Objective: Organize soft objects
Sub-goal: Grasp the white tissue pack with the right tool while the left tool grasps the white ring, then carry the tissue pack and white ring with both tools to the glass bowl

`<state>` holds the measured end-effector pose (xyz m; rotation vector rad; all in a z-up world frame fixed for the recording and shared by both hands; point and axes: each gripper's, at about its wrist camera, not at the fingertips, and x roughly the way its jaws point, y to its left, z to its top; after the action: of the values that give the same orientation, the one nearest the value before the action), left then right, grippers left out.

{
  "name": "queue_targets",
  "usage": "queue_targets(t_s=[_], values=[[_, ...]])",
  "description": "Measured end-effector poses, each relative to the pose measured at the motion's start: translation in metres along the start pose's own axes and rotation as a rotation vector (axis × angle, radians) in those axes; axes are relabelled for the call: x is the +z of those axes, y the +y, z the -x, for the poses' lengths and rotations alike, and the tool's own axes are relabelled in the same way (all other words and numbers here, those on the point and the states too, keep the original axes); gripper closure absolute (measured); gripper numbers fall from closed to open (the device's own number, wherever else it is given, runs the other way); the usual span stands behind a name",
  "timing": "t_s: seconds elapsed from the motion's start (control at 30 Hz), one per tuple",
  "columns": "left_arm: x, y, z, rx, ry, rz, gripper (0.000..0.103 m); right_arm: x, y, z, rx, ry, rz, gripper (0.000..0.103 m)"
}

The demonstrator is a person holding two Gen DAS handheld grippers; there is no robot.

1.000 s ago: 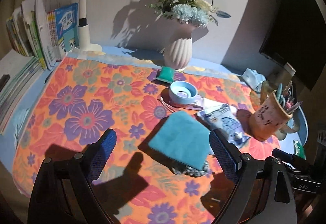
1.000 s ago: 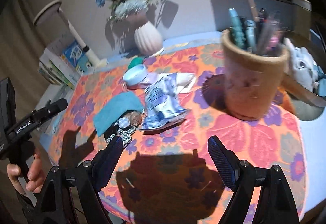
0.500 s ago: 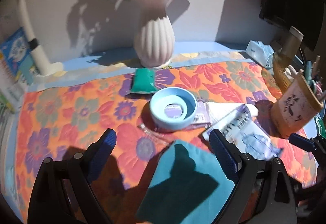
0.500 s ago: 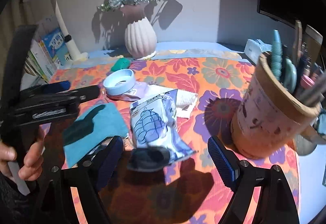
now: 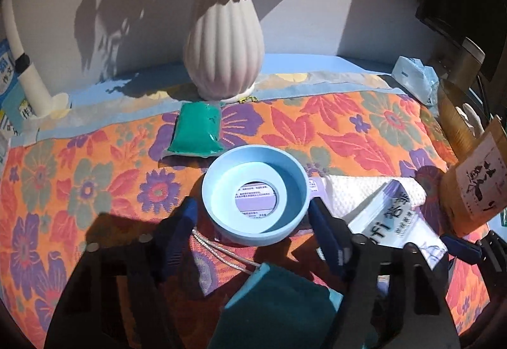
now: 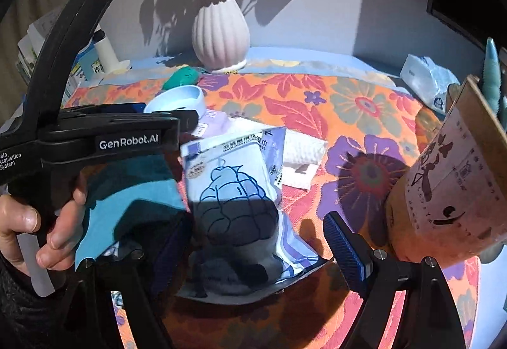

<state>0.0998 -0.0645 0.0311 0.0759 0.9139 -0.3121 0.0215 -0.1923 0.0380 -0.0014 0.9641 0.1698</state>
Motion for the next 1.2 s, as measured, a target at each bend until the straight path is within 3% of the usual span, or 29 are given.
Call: queue_targets(t_s=[0.13, 0.17, 0.27, 0.63, 1.2], values=[[-0.001, 0.003, 0.002, -0.007, -0.016, 0.021, 0.042, -0.003, -0.013, -0.005, 0.077, 0.002, -0.062, 0.026], [-0.001, 0.003, 0.005, -0.006, -0.025, 0.025, 0.042, -0.003, -0.015, -0.004, 0.096, -0.007, -0.073, 0.041], [-0.002, 0.002, 0.013, -0.003, -0.043, 0.022, 0.042, -0.004, -0.014, 0.005, 0.105, -0.032, -0.067, 0.046], [-0.013, -0.006, 0.069, -0.017, -0.132, 0.017, 0.042, -0.017, -0.023, 0.049, 0.144, -0.098, -0.127, 0.047], [-0.060, -0.074, 0.133, -0.085, -0.196, -0.077, 0.042, -0.057, -0.040, 0.103, 0.126, -0.051, -0.184, 0.047]])
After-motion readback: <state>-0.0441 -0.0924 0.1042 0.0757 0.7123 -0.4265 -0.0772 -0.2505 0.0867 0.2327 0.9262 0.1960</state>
